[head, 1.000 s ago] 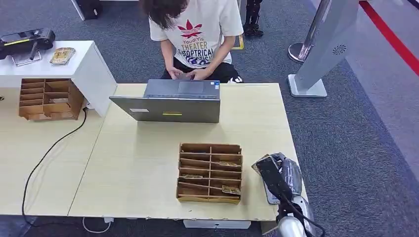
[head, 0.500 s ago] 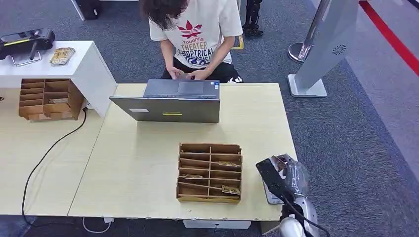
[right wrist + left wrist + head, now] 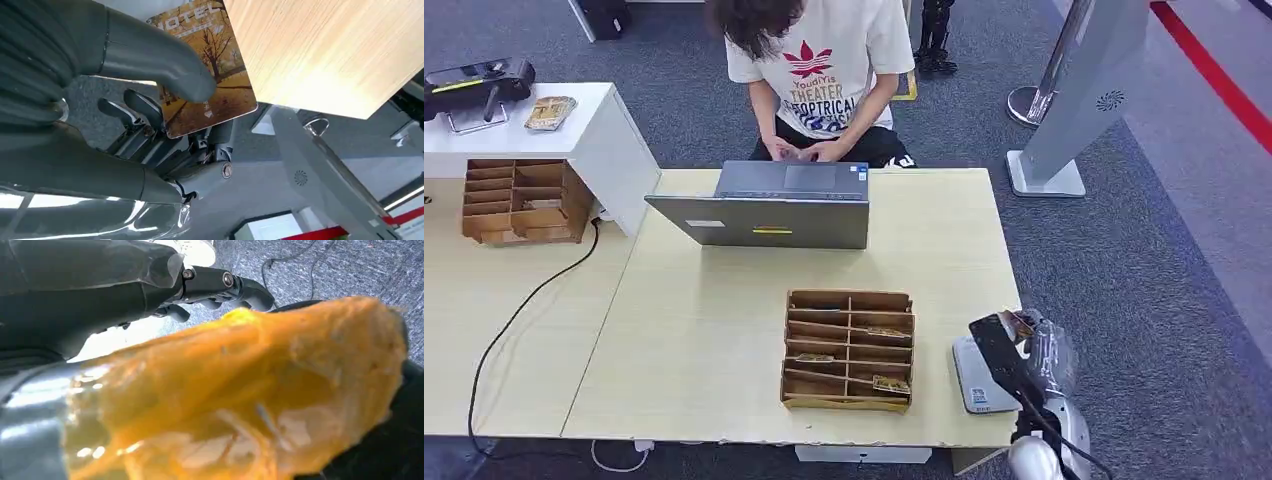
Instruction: Pass the card to the sensor for recognition and then transmit it.
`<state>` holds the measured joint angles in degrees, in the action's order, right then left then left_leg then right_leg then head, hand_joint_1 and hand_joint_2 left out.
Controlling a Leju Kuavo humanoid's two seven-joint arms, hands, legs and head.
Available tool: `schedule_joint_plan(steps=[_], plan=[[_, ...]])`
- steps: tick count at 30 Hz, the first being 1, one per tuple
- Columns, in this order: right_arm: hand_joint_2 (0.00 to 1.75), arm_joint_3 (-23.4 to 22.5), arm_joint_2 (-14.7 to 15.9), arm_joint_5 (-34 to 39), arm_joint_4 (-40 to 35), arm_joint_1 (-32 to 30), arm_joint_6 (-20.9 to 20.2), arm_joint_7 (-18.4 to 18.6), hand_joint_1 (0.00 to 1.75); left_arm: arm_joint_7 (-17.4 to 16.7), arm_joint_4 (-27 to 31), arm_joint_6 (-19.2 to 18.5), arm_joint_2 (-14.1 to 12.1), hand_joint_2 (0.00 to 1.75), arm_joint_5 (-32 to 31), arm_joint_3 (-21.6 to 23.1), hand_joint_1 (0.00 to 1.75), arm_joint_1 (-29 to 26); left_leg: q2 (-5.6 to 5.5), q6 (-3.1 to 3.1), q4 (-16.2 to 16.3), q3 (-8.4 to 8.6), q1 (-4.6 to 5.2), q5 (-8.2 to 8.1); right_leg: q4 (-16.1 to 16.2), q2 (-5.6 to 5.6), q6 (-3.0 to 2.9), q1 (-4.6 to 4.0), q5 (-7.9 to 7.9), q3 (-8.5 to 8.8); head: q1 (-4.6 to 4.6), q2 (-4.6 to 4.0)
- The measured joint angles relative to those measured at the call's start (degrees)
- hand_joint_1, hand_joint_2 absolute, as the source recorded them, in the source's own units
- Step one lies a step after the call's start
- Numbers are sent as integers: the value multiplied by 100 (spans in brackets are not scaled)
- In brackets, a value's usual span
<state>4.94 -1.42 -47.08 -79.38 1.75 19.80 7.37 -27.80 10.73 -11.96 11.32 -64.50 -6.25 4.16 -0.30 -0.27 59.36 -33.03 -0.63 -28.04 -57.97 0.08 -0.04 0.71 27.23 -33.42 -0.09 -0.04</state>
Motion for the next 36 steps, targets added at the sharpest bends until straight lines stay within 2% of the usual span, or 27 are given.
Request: schedule_joint_plan(steps=[23, 36], plan=[[175, -59, -2, -87, 334, 18, -199, 0, 175, 0, 0, 15, 7, 0, -52, -61, 0, 1, 0, 0, 0, 0, 0, 0, 0, -1, 0, 0, 0, 2, 0, 0], [175, -9, -2, -402, 492, 75, -210, 162, 175, -9, 0, 0, 9, 0, -122, -157, 0, 2, 0, 0, 0, 1, 0, 0, 0, 0, 0, 0, 0, 3, 0, 0]])
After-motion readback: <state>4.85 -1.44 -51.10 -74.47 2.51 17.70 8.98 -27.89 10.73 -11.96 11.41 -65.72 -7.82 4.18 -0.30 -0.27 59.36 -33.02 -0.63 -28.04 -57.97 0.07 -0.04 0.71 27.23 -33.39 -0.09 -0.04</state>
